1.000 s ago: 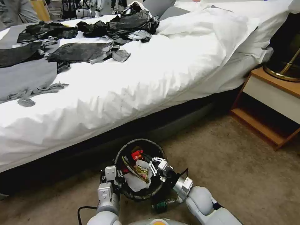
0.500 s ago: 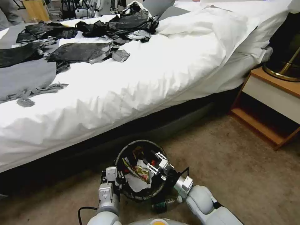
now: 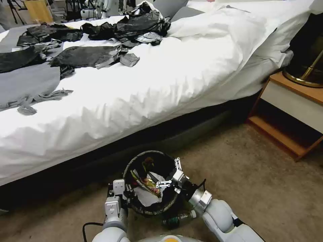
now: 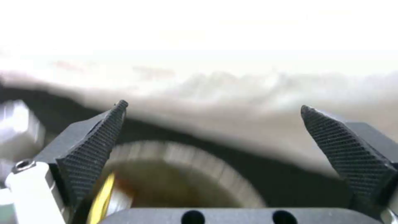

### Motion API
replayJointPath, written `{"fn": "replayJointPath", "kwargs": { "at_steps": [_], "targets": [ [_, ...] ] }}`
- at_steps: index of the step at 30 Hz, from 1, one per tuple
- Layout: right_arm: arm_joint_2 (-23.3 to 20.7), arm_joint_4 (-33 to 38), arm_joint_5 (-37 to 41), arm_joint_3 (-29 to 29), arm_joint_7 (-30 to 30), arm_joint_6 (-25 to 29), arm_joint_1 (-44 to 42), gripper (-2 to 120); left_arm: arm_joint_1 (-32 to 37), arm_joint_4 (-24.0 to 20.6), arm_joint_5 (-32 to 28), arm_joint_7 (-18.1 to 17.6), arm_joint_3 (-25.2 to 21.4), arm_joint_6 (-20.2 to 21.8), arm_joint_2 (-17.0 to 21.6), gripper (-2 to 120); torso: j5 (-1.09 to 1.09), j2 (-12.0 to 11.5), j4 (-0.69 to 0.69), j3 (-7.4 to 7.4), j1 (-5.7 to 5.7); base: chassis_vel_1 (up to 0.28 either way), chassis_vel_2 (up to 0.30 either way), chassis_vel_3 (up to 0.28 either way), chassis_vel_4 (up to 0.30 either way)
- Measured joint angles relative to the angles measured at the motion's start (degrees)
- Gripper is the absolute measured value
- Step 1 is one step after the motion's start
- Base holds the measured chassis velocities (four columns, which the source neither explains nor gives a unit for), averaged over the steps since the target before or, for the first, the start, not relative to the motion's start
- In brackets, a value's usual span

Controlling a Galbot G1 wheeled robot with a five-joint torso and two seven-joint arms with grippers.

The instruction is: Pick up the trash bin, then pick up the garbage from the floor and place it into the trash bin.

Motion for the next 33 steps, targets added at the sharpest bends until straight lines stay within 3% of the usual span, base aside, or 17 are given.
{"fn": "replayJointPath", "kwargs": {
  "at_steps": [3, 10, 22, 33],
  "targets": [
    [-1.1, 6.6, 0.0, 3.6, 3.1, 0.2, -1.9, 100, 0.7, -0.4, -0.9, 0.1, -1.6, 0.0, 1.2, 0, 0.00, 0.0, 0.00, 0.00, 0.00, 0.000, 0.000, 0.000, 0.000],
    [-2.4, 10.3, 0.3, 11.2, 6.5, 0.6, -5.5, 100, 1.4, -1.2, -2.4, 0.0, -4.2, 0.0, 2.2, 0, 0.02, 0.0, 0.01, 0.00, 0.00, 0.000, 0.000, 0.000, 0.000],
    [3.4, 6.2, -0.2, 11.3, 21.1, 3.1, -12.8, 100, 2.0, -1.1, -3.0, -0.1, -5.2, -0.7, 1.9, 0, 0.02, 0.0, 0.02, 0.00, 0.00, 0.000, 0.000, 0.000, 0.000],
    [4.4, 4.1, -0.7, 10.9, 21.6, 4.1, -13.4, 100, 1.9, -1.1, -3.3, -0.2, -5.4, -0.8, 1.2, 0, 0.02, 0.0, 0.02, 0.00, -0.01, 0.000, 0.000, 0.000, 0.000]
  ]
}}
